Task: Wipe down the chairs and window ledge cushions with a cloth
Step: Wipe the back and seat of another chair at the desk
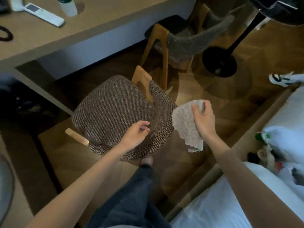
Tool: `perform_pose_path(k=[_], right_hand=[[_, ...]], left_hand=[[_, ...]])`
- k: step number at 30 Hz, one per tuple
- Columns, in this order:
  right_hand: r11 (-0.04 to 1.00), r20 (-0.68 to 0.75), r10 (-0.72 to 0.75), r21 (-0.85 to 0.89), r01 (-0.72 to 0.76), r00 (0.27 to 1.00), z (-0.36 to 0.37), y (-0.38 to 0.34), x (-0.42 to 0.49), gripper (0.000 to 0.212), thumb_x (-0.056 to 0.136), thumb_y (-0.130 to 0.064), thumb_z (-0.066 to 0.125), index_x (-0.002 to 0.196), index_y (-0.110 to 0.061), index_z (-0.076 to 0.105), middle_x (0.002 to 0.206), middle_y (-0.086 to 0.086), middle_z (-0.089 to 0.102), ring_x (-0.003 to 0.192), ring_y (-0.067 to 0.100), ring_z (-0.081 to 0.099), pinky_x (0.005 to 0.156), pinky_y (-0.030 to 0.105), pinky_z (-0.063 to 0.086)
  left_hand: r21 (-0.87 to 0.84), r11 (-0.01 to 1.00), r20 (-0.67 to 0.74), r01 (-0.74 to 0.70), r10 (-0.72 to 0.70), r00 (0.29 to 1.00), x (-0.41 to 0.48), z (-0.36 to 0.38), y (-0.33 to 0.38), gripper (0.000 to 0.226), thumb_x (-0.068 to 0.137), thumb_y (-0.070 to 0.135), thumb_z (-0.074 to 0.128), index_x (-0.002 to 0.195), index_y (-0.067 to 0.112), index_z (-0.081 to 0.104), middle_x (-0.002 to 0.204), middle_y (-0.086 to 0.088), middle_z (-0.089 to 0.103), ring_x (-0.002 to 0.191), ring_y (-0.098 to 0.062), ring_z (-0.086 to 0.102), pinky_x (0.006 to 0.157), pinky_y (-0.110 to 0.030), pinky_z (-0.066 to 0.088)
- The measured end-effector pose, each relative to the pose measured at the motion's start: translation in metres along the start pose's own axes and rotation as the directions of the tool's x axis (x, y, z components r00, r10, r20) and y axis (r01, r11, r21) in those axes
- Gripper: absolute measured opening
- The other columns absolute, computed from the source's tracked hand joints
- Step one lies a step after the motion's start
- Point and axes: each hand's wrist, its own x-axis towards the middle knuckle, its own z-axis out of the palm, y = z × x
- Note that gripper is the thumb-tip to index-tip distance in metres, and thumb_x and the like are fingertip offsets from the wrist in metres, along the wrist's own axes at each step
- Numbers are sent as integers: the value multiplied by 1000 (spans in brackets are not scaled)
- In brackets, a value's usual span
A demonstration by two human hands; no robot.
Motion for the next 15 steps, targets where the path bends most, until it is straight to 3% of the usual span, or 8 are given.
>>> perform_pose_path(k=[4,7,11,15], right_hand=[[1000,62,-12,-24,13,998,5,-5,56,16,97,-34,51,110,-27,46,93,-21,52,86,1,55,85,27,47],[997,90,-65,-37,68,994,11,-18,94,22,97,-34,53,113,-20,53,99,-13,56,93,4,57,85,25,46],[994,169,-90,-51,100,981,31,-39,147,29,98,-34,50,118,-14,56,114,0,60,107,15,57,91,29,46],[972,261,-209,-52,231,942,72,-54,212,17,98,-29,50,109,-17,55,110,-1,59,107,16,56,87,23,42]], left_hand=[[-19,1000,2,13,-12,1000,40,11,16,32,97,22,51,129,16,52,109,6,54,91,-6,53,65,-7,37],[-21,999,32,40,-39,999,70,18,30,34,98,24,50,130,16,51,108,6,54,94,-7,52,67,-6,33],[-82,980,33,182,-180,983,110,22,43,32,99,26,48,129,19,52,110,3,59,105,-14,55,81,-18,36],[-171,944,60,283,-277,959,144,31,42,38,96,28,53,134,20,49,127,-2,58,107,-12,53,91,-22,37]])
